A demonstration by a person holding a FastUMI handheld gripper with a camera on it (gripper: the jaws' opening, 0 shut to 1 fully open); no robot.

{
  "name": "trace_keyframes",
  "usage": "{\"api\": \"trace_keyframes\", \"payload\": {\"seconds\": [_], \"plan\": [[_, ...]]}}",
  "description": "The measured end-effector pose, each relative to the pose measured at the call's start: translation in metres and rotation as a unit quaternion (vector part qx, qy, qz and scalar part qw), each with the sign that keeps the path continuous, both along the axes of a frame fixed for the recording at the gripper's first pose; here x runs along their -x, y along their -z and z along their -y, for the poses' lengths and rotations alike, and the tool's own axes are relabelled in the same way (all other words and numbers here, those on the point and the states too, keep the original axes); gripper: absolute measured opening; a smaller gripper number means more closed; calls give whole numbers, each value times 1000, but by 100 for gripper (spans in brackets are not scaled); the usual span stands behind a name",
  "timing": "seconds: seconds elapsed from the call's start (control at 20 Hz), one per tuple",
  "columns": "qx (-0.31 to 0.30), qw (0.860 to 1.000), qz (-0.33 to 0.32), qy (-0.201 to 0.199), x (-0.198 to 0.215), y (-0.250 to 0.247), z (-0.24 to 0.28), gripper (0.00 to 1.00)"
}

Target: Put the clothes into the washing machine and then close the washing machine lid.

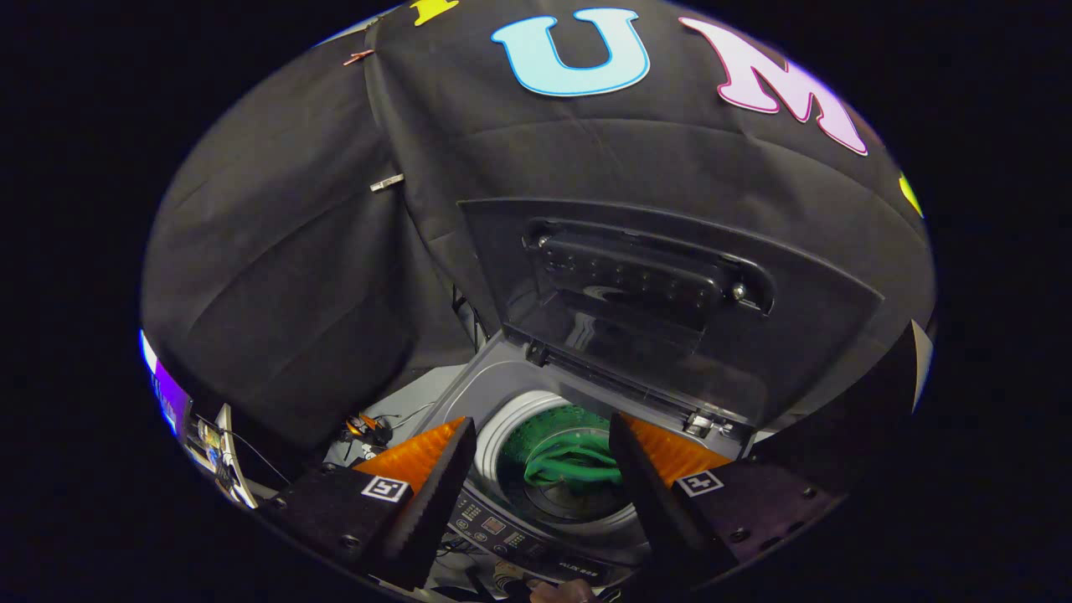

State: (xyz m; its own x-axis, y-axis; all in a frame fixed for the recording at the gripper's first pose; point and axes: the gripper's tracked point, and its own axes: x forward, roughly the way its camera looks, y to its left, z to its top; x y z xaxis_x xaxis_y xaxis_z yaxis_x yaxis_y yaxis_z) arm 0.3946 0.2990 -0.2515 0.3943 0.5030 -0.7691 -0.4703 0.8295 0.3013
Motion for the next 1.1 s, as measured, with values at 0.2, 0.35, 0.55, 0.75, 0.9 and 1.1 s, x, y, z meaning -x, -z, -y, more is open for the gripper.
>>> {"api": "trace_keyframes", "payload": {"seconds": [0.2, 0.35, 0.55, 0.75, 0.9, 1.1], "plan": [[-28, 999, 31, 20, -17, -18, -1, 100], [-57, 995, 70, 45, -36, -38, 0, 100], [-82, 986, 122, 84, -59, -60, 9, 100], [-70, 970, 186, 143, -91, -74, 32, 99], [-60, 956, 210, 196, -110, -78, 53, 99], [-42, 937, 250, 239, -131, -87, 78, 99]]}}
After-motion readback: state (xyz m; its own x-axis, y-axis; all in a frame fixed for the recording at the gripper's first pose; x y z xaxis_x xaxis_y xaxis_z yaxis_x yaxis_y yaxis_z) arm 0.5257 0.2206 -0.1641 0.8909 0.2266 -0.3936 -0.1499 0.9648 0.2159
